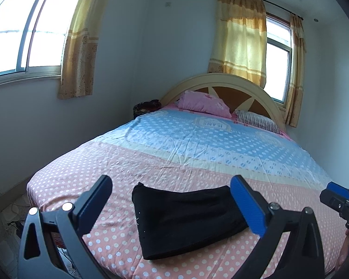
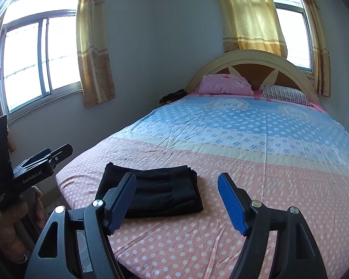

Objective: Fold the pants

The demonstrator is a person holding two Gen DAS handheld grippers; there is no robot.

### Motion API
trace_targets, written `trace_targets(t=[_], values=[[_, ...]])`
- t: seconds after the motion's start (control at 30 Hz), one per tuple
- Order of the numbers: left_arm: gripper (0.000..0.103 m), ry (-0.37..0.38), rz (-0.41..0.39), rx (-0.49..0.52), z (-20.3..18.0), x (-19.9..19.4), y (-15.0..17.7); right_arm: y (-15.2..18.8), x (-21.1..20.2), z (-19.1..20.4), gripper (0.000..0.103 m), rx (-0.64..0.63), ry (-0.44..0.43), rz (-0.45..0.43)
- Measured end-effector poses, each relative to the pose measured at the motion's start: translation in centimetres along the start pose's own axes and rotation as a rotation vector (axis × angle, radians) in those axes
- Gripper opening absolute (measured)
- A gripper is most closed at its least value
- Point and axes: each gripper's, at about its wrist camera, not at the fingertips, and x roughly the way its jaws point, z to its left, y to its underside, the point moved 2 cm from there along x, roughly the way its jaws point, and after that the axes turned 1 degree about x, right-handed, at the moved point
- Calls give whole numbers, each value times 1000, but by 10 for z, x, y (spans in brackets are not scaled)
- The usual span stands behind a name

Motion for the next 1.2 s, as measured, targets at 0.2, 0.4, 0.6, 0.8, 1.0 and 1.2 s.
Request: trace_targets(t=[0.2, 0.4, 0.6, 0.8, 1.0, 1.2], values=[[103, -3, 1, 8, -2, 0, 1, 4, 0, -4, 74, 14, 5, 1], [103, -2, 6, 12, -4, 0, 3, 6, -1, -5, 74, 17, 6, 1], [103, -4, 11, 16, -5, 2, 4, 7, -2, -4, 74, 24, 4, -11], [103, -7, 12, 18, -5, 3, 5, 8, -2, -4, 74, 29, 3, -17], [103, -12, 6, 34, -5, 2, 3, 8, -3, -4, 74, 26, 2, -16], [103, -25, -20, 56, -9, -2, 0, 7, -5, -3, 74, 15, 9, -22]])
